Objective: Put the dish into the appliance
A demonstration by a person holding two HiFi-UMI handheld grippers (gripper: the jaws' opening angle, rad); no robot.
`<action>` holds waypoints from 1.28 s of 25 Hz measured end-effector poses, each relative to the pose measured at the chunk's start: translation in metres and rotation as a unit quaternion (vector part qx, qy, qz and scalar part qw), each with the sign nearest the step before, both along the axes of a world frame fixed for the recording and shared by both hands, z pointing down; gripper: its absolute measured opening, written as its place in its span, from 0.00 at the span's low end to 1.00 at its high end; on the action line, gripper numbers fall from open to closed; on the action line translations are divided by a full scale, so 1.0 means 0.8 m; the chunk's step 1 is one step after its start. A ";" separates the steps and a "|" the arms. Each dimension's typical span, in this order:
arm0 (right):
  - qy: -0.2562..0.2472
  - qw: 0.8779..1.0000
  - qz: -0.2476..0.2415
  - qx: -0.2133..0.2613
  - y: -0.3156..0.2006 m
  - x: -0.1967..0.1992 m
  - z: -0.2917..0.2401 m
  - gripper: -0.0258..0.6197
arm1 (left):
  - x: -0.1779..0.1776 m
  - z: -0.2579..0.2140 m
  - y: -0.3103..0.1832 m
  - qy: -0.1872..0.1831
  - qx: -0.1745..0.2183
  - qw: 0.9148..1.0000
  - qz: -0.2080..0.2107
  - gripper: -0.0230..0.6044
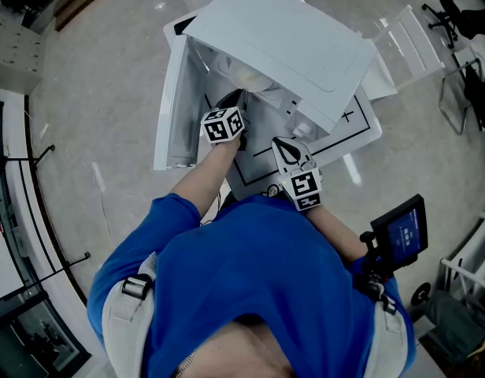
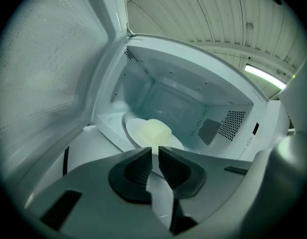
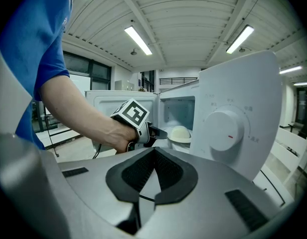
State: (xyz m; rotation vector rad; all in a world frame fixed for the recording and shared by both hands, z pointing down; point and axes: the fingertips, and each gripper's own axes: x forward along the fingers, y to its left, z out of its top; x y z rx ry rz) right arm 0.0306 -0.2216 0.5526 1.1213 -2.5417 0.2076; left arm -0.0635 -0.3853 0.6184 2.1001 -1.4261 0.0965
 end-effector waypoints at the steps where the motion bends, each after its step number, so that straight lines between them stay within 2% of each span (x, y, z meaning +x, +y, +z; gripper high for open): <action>1: 0.000 1.000 0.001 0.000 -0.001 0.000 0.000 0.04 | 0.001 0.000 -0.003 -0.001 -0.001 1.000 0.003 0.11; 24: 0.002 1.000 0.019 -0.004 -0.011 0.004 -0.002 0.04 | 0.020 -0.002 -0.045 -0.017 -0.023 0.999 0.035 0.11; 32: 0.005 1.000 0.024 -0.002 -0.010 0.007 -0.002 0.04 | 0.021 -0.002 -0.046 -0.012 -0.019 0.999 0.037 0.11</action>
